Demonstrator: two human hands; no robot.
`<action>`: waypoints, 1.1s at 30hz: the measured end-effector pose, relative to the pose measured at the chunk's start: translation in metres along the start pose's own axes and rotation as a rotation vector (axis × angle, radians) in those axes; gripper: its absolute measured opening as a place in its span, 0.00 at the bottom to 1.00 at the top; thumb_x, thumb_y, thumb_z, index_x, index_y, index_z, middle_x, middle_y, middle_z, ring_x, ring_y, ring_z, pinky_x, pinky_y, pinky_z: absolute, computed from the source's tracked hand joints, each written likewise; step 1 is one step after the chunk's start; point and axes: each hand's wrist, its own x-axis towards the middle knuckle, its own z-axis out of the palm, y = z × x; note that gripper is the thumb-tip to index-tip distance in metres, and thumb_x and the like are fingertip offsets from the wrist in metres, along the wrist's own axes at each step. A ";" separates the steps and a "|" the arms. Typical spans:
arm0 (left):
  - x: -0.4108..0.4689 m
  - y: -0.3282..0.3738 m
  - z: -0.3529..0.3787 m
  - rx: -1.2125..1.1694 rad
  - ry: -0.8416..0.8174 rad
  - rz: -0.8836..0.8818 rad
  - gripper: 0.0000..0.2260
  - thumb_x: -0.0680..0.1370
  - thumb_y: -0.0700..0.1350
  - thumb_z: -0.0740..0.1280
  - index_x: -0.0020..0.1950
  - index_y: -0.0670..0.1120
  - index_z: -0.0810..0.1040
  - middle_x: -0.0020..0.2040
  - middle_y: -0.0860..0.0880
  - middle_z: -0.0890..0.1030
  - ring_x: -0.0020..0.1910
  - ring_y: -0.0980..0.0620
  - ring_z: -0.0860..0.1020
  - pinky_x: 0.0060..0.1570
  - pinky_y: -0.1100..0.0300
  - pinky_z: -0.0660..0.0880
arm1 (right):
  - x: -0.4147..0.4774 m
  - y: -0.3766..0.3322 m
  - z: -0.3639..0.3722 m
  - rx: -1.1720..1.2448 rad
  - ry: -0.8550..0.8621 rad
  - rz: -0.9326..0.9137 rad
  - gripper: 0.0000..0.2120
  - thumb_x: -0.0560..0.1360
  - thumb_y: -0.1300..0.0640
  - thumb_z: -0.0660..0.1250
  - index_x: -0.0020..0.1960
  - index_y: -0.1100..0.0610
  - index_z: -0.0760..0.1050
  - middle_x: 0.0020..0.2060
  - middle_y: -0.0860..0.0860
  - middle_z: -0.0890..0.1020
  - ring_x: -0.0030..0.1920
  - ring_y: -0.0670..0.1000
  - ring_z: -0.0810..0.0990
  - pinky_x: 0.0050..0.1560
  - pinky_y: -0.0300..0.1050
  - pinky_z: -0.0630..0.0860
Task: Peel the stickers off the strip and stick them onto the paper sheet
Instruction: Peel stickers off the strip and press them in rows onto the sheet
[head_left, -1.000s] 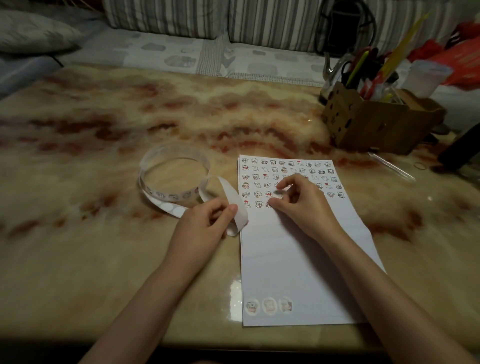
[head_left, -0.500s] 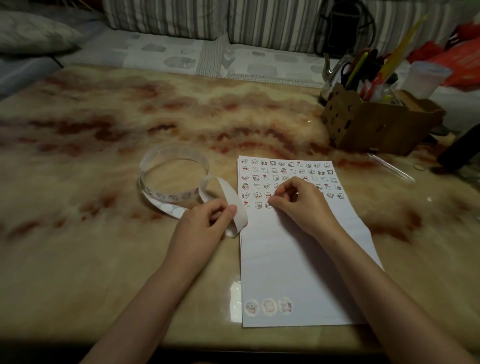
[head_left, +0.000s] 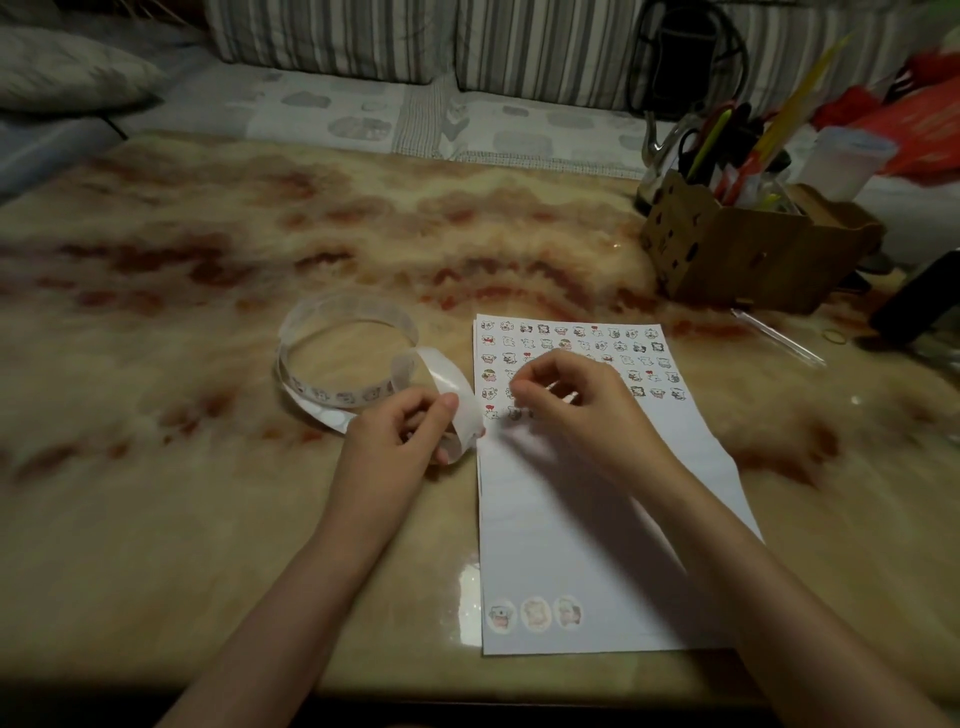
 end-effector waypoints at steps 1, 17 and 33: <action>0.000 0.001 -0.001 -0.017 0.011 0.010 0.11 0.78 0.45 0.65 0.39 0.42 0.79 0.26 0.49 0.77 0.28 0.59 0.74 0.33 0.70 0.69 | -0.002 -0.004 0.004 0.028 -0.046 -0.023 0.01 0.73 0.58 0.71 0.43 0.53 0.80 0.37 0.44 0.82 0.38 0.43 0.78 0.37 0.31 0.70; 0.006 0.002 -0.003 -0.183 0.117 0.034 0.14 0.79 0.47 0.61 0.39 0.41 0.77 0.29 0.49 0.77 0.25 0.62 0.70 0.29 0.69 0.66 | -0.008 -0.018 0.029 0.380 -0.038 0.010 0.10 0.69 0.66 0.74 0.45 0.55 0.76 0.34 0.54 0.81 0.35 0.49 0.78 0.29 0.44 0.71; 0.002 0.006 -0.002 -0.110 0.016 0.055 0.06 0.76 0.40 0.67 0.40 0.44 0.81 0.30 0.58 0.79 0.31 0.63 0.76 0.36 0.73 0.69 | -0.012 -0.015 0.028 0.157 0.022 -0.151 0.06 0.71 0.63 0.72 0.41 0.52 0.82 0.36 0.47 0.84 0.37 0.42 0.78 0.34 0.33 0.68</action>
